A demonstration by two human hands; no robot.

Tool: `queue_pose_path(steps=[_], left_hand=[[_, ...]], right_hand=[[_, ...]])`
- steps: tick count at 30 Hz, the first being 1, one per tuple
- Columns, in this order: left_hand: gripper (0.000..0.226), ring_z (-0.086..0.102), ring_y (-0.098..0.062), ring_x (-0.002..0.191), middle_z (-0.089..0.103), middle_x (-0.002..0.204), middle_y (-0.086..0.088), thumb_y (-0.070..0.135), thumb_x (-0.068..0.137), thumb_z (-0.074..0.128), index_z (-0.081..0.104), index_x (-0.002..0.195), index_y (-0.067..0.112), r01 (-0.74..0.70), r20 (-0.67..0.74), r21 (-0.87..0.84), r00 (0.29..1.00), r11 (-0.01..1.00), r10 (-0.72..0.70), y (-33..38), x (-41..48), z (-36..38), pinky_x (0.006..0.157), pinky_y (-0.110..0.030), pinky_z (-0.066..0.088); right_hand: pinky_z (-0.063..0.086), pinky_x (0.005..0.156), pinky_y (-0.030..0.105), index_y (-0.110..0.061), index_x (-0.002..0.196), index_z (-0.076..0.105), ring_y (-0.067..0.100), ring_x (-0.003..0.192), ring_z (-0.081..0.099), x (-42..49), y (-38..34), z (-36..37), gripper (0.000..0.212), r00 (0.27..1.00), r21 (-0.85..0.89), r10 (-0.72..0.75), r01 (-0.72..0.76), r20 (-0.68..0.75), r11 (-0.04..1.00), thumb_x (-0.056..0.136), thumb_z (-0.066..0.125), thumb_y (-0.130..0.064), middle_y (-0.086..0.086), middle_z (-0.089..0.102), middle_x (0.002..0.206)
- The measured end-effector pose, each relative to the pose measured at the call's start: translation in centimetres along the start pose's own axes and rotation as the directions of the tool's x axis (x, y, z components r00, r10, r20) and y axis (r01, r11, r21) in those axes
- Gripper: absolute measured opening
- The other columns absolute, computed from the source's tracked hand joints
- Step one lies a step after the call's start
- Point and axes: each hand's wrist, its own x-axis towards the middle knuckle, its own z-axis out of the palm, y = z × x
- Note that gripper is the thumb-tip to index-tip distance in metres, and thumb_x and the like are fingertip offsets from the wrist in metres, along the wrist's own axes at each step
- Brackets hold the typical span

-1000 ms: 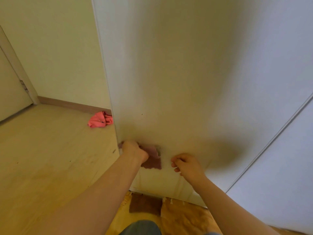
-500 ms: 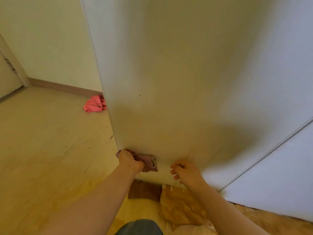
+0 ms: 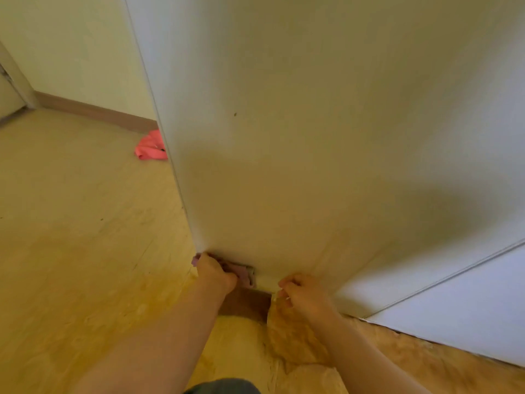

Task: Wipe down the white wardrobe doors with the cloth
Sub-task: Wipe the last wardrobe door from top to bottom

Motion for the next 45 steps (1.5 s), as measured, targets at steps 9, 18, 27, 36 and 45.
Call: queue_pose_path(steps=[9,18,27,36,45], left_hand=[[0.035,0.030,-0.014,0.058,0.033,0.069,0.001,0.021,0.102,0.028,0.035,0.068,0.022,-0.060,-0.086,-0.043,0.995,0.997,0.056,-0.8,3.9,-2.0,0.047,-0.024,0.035],[0.054,0.033,-0.014,0.047,0.034,0.048,0.001,0.015,0.094,0.033,0.031,0.039,0.015,0.126,0.114,-0.061,0.986,0.990,-0.119,-3.9,2.2,-2.4,0.044,-0.019,0.030],[0.040,0.045,-0.014,0.060,0.043,0.062,0.005,0.038,0.102,0.034,0.044,0.067,0.022,-0.004,0.028,-0.007,1.000,1.000,0.004,-3.8,2.7,-1.9,0.067,-0.032,0.046],[0.060,0.028,-0.013,0.042,0.032,0.043,0.003,0.017,0.101,0.028,0.032,0.041,0.017,0.204,0.062,-0.056,0.978,0.977,-0.201,-9.5,1.9,-1.6,0.046,-0.023,0.024],[0.043,0.033,-0.012,0.032,0.031,0.034,0.004,0.016,0.098,0.027,0.027,0.054,0.020,0.293,0.172,0.030,0.940,0.956,-0.294,-16.6,-0.7,-0.1,0.048,-0.021,0.028]], right_hand=[[0.047,0.063,0.026,-0.025,0.077,0.059,0.020,0.075,0.060,-0.7,3.1,-2.0,0.022,0.996,0.012,0.064,-0.063,-0.062,0.998,0.094,0.048,-0.016,0.001,0.063,0.081],[0.043,0.058,0.025,-0.021,0.083,0.059,0.018,0.069,0.057,-0.5,5.1,-2.0,0.018,0.986,0.029,0.144,-0.143,-0.079,0.989,0.094,0.046,-0.015,0.002,0.062,0.076],[0.047,0.065,0.030,-0.017,0.091,0.061,0.020,0.074,0.059,-0.2,6.1,-2.5,0.016,0.982,0.102,0.157,-0.146,-0.103,0.984,0.095,0.045,-0.016,0.004,0.064,0.082],[0.046,0.057,0.026,-0.013,0.097,0.064,0.016,0.065,0.057,-0.7,8.2,-3.9,0.018,0.967,0.168,0.215,-0.191,-0.135,0.967,0.094,0.046,-0.015,0.008,0.066,0.083],[0.048,0.065,0.030,-0.015,0.092,0.062,0.017,0.065,0.059,-1.6,9.8,-6.8,0.017,0.949,0.239,0.246,-0.196,-0.199,0.951,0.095,0.045,-0.013,0.006,0.064,0.080]])
